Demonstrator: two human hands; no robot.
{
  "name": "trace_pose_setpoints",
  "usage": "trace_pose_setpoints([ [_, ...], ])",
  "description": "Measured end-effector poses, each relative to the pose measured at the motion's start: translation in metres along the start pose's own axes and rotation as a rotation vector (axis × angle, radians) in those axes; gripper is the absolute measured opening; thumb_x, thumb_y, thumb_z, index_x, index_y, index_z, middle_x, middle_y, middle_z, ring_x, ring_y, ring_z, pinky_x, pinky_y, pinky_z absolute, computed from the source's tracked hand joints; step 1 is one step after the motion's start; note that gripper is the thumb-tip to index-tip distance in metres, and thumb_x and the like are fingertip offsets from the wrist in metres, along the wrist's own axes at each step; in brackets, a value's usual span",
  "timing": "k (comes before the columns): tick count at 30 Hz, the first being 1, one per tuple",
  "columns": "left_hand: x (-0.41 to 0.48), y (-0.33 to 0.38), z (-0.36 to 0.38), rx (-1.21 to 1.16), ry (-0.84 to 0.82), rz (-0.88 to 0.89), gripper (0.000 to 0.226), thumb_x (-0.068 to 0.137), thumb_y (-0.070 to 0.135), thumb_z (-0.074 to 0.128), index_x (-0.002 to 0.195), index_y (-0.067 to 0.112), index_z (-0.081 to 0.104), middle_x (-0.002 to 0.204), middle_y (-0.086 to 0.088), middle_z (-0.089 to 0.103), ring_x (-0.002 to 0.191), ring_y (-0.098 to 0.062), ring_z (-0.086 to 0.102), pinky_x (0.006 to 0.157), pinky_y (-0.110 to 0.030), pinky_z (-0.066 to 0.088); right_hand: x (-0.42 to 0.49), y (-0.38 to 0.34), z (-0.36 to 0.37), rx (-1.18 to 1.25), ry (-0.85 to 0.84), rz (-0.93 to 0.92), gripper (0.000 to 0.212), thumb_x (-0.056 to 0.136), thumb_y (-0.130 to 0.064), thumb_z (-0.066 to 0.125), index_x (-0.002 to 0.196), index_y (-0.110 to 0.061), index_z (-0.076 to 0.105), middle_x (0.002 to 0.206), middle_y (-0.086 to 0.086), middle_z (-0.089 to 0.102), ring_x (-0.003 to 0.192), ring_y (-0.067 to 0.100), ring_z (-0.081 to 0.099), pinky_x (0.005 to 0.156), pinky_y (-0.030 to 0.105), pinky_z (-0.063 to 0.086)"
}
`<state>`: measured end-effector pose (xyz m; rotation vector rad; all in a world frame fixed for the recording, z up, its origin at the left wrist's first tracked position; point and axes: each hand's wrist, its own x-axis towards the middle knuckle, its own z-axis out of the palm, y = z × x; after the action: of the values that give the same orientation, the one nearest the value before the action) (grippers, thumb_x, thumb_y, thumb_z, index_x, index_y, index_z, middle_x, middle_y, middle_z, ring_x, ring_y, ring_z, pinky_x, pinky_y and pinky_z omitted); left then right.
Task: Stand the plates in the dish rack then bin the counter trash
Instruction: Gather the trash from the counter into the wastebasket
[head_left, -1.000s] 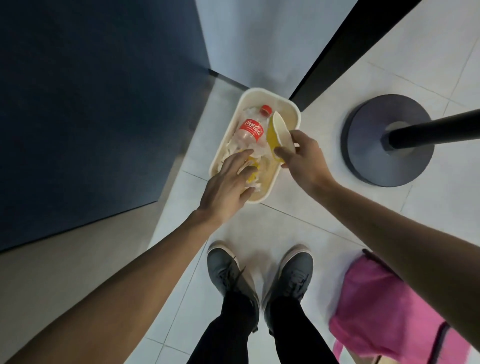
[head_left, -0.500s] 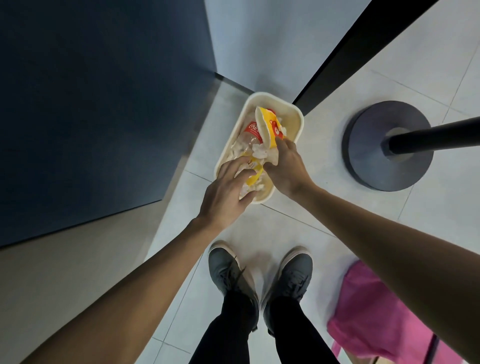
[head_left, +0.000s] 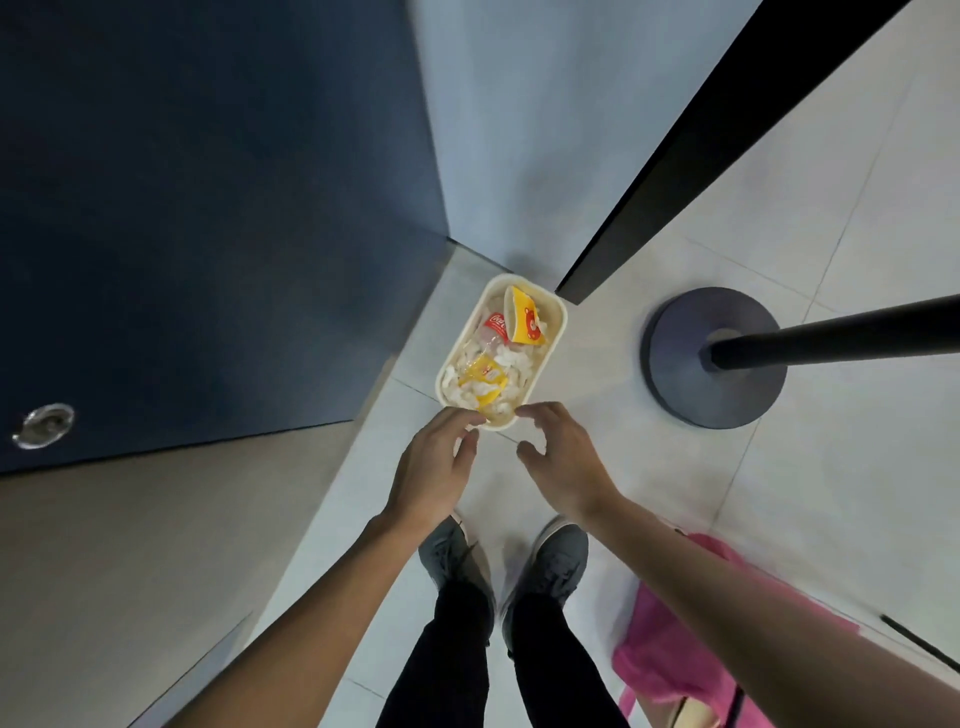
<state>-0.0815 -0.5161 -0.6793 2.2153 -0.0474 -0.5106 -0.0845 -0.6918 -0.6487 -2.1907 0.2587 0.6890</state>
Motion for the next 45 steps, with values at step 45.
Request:
trace_pose_setpoints([
  [45,-0.175,0.307,-0.334,-0.034,0.797,0.003,0.039,0.095,0.02,0.049,0.134,0.017,0.052,0.127,0.004,0.061,0.11,-0.011,0.058,0.095,-0.036,0.049,-0.164,-0.403,-0.205,-0.277,-0.078,-0.896,0.041,0.1,-0.021,0.05,0.14,-0.015,0.048,0.14,0.002,0.048,0.126,0.015,0.047,0.102,0.019,0.033],
])
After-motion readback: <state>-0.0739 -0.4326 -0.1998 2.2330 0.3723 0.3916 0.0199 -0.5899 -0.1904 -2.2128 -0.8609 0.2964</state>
